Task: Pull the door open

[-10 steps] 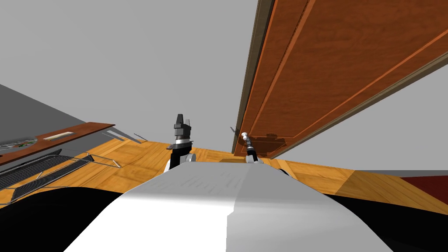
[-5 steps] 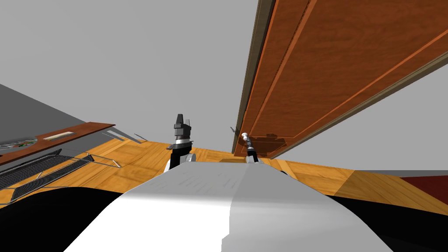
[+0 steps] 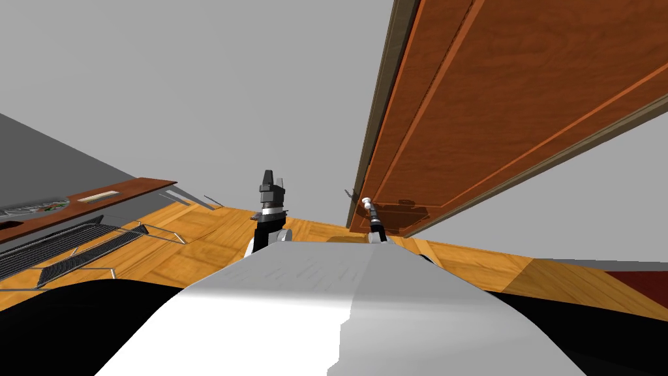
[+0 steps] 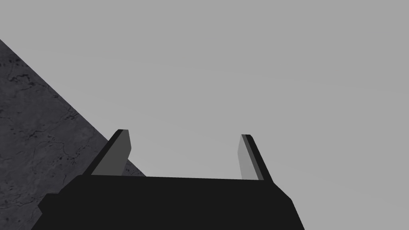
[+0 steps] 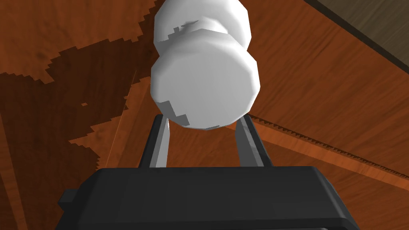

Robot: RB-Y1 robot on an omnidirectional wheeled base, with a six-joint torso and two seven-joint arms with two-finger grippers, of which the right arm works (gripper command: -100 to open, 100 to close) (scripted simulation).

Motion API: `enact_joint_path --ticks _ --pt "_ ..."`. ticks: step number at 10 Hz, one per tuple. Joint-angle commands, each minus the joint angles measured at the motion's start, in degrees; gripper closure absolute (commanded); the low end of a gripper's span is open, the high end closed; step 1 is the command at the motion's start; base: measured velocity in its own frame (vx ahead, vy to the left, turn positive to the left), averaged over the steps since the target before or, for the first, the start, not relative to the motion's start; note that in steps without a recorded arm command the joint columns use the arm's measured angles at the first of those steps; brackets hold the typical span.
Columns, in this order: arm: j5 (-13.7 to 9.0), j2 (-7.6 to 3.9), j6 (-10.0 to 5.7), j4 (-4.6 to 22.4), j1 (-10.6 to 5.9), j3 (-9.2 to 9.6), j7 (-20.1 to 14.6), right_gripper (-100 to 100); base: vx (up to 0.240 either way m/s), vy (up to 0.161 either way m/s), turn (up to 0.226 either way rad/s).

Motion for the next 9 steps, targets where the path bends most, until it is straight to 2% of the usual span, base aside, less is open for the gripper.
enact_joint_path --ticks 1,4,6,7,9 --pt "-0.06 0.85 0.78 -1.29 0.62 0.76 -2.68 100 -0.039 0.003 0.03" --pt "-0.06 0.85 0.78 -1.29 0.62 0.76 -2.68 100 -0.008 0.001 0.009" --pt "-0.69 0.75 0.85 -1.59 0.84 0.91 -6.26 100 -0.026 -0.001 0.062" --pt "-0.69 0.75 0.85 -1.59 0.84 0.91 -6.65 100 -0.026 -0.003 0.034" --pt "-1.38 0.64 0.92 -1.91 1.08 1.08 -10.47 100 -0.043 -0.006 0.064"
